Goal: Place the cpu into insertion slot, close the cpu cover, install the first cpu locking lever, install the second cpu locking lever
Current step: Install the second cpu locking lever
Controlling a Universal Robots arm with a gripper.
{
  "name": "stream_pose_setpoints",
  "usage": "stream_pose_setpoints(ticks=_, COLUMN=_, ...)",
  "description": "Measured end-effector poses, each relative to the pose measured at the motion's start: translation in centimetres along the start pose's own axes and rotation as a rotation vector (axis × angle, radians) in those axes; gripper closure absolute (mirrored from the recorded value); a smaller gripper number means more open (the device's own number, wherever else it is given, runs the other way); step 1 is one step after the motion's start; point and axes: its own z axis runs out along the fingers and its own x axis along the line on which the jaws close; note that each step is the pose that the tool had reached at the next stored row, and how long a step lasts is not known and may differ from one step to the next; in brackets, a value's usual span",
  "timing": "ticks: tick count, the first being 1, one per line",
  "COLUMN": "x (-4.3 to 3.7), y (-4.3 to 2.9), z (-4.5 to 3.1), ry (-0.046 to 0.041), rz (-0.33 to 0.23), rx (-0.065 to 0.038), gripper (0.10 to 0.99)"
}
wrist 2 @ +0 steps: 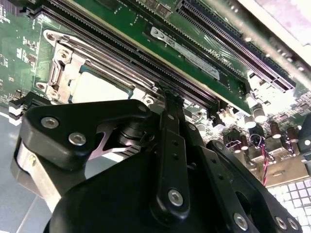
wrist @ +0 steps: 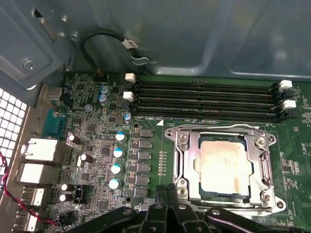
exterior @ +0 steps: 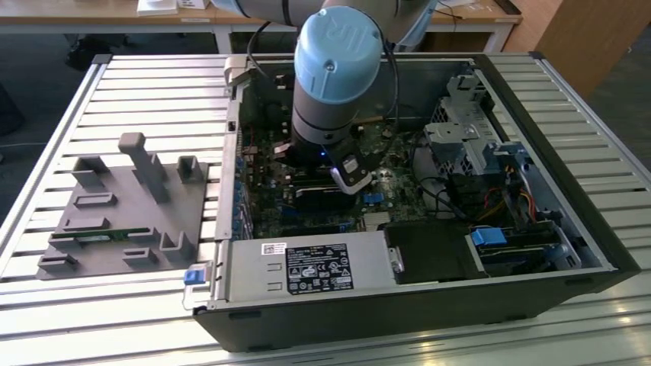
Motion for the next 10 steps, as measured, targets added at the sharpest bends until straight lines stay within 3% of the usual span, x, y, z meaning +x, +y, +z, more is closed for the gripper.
stream_pose_setpoints(ticks=10, x=0.02, y=-0.25, z=-0.13, ry=-0.0002, rz=0.000, rx=0.000, gripper=0.980)
